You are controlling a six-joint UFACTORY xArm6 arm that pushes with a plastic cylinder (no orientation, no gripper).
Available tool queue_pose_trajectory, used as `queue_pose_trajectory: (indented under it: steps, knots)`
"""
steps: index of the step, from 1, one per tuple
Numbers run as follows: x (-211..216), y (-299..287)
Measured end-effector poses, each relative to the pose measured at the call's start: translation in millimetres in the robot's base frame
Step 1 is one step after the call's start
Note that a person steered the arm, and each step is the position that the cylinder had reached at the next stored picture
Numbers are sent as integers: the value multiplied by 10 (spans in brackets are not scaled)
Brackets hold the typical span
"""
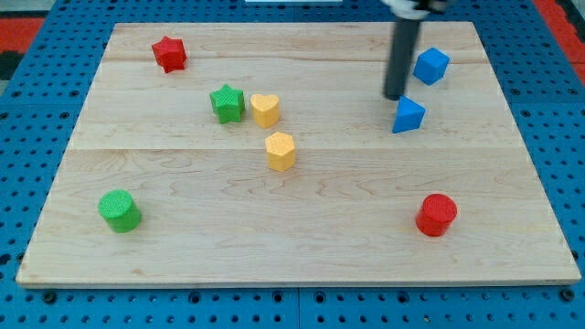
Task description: Push the blue triangle into to the yellow heart
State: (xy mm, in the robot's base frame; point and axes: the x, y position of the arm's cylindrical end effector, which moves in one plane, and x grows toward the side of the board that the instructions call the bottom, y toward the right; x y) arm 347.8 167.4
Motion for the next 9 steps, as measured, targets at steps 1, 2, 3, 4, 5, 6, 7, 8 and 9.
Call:
queue_pose_trajectory:
  steps: [1,2,3,4,5,6,7,8,9]
  knots:
    - [227,450]
    - [323,-70]
    - [309,-1106]
    - [781,-655]
    - [1158,-379]
    - [1096,-920]
    - [793,-1631]
    - [796,-1652]
    - [630,-1556]
